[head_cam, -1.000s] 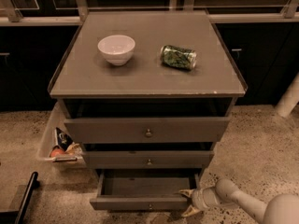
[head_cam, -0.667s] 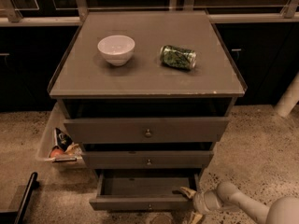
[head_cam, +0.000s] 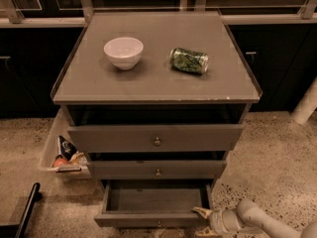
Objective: Open bottom drawer
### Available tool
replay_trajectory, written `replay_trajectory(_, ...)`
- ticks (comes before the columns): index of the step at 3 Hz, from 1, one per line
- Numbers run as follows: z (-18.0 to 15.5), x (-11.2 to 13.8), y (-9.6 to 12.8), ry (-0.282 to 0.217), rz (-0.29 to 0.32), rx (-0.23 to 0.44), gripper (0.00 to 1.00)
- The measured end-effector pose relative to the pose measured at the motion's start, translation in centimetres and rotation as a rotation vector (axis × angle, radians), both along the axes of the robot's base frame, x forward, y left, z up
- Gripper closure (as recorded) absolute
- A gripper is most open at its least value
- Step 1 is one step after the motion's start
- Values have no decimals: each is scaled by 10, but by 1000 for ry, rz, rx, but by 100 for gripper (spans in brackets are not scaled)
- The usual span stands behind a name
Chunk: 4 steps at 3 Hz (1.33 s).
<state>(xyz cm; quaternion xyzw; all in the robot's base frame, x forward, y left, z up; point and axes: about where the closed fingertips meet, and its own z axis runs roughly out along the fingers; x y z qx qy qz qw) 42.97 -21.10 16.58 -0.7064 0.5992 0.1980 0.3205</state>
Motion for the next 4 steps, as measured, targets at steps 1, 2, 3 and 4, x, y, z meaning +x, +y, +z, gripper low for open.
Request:
replay_trajectory(1, 3, -11, -7, -1, -4, 0, 79)
replay_trajectory(2, 6, -10, -7, -1, -4, 0, 100)
replay_trajectory(3, 6, -10, -7, -1, -4, 1, 0)
replay_trajectory(4, 6, -10, -7, -1, -4, 1, 0)
